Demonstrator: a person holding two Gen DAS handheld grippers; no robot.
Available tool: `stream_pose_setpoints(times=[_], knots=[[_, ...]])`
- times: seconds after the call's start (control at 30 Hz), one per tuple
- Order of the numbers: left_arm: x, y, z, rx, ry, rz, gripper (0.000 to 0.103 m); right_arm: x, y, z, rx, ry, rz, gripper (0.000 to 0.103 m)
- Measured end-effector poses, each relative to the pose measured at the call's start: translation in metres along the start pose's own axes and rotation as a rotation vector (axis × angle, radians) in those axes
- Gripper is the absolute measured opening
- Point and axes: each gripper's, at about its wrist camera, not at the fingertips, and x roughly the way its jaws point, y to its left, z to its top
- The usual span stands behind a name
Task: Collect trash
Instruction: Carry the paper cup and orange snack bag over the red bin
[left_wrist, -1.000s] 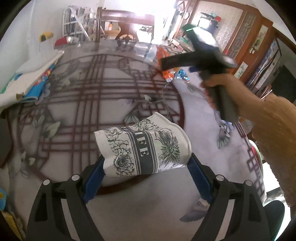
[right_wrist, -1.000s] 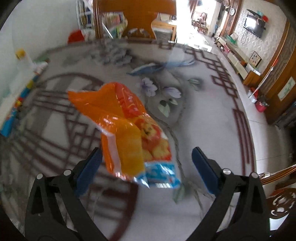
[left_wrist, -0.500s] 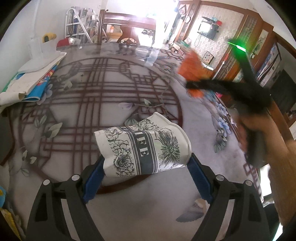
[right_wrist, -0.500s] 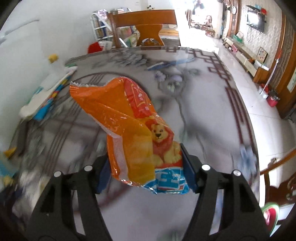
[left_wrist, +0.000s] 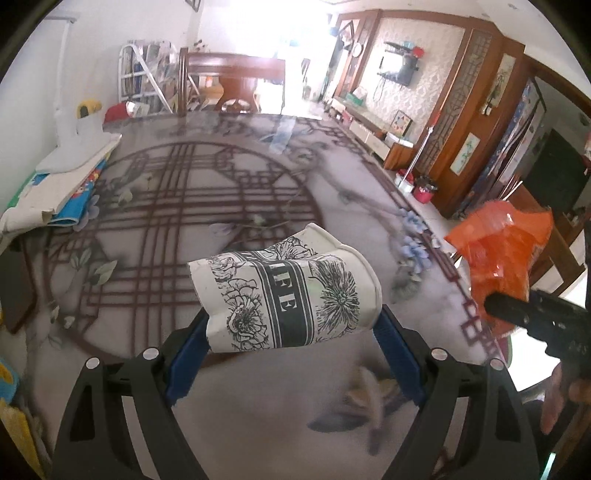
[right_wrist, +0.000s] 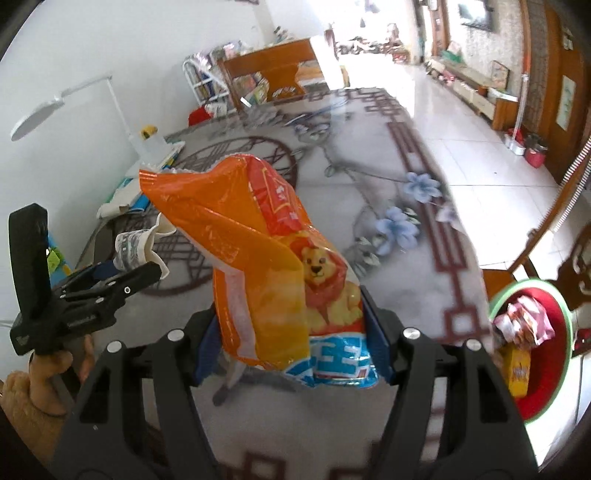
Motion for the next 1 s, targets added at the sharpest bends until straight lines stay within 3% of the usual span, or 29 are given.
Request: stream_pose_setpoints(times=[0.2, 0.47, 1.0], knots=[[0.001, -0.03, -0.02, -0.038, 0.049, -0.057, 0.082, -0.029, -0.014, -0.019, 0.056, -0.047, 0.001, 0.064], [-0.02, -0.072, -0.012, 0.041, -0.001, -0.057, 0.082, -0.052, -0.04, -0.044, 0.164, -0.084, 0.017, 0.064], [-0.023, -0.13, -0.009, 0.117, -0.003, -0.111, 0.082, -0.085, -0.093, -0.064, 0.277, -0.158, -0.026, 0.065]])
